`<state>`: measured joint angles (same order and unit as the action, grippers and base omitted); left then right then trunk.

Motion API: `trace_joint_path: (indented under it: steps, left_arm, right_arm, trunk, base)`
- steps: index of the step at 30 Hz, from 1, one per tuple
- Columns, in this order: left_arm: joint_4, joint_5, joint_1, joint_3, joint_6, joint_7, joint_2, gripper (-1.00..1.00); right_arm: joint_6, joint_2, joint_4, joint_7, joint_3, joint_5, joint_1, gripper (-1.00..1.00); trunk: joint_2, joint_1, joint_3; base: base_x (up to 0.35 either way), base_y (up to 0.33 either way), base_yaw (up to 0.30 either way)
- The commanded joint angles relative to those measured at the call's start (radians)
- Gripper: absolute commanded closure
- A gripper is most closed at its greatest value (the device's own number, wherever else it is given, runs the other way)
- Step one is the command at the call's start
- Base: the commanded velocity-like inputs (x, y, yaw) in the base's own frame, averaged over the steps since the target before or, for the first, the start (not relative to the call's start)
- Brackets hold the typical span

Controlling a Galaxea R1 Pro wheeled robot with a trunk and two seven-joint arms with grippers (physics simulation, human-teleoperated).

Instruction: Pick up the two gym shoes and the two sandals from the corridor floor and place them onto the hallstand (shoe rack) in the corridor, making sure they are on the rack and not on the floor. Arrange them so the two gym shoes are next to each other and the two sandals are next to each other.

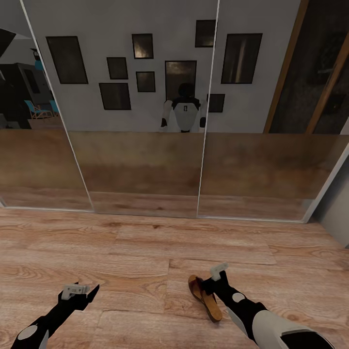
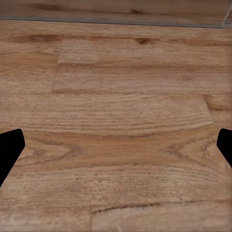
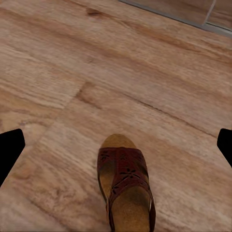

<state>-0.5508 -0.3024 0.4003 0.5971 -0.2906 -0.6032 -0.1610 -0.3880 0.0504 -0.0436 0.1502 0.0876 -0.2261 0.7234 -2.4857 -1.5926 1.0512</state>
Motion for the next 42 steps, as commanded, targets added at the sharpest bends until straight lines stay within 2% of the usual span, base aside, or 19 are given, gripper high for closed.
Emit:
trace_joint_path:
  steps: [1, 25, 36, 42]
  left_arm:
    - [0.0, -0.011, 0.001, 0.008, -0.005, -0.006, 0.001, -1.0]
    - [0.0, -0.012, 0.001, 0.009, -0.005, -0.003, 0.015, -1.0]
    - [0.0, -0.012, 0.0, 0.009, -0.005, -0.003, 0.015, -1.0]
    - [0.0, -0.012, 0.0, 0.009, -0.006, -0.003, 0.015, -1.0]
  right_arm:
    - [-0.003, 0.0, 0.001, 0.002, 0.008, 0.001, 0.001, -1.0]
    - [-0.003, 0.0, 0.001, 0.006, 0.009, -0.001, 0.001, -1.0]
    - [-0.003, 0.0, 0.002, 0.006, 0.009, -0.001, 0.001, -1.0]
    - [-0.003, 0.0, 0.001, 0.006, 0.009, -0.001, 0.001, -1.0]
  trunk:
    - [0.0, 0.0, 0.001]
    - [0.0, 0.0, 0.003]
    - [0.0, 0.0, 0.008]
    - [0.0, 0.0, 0.009]
  base:
    - [0.0, 0.0, 0.0]
    - [0.0, -0.012, 0.022]
    - [0.0, -0.083, 0.215]
    - [0.0, -0.176, 0.055]
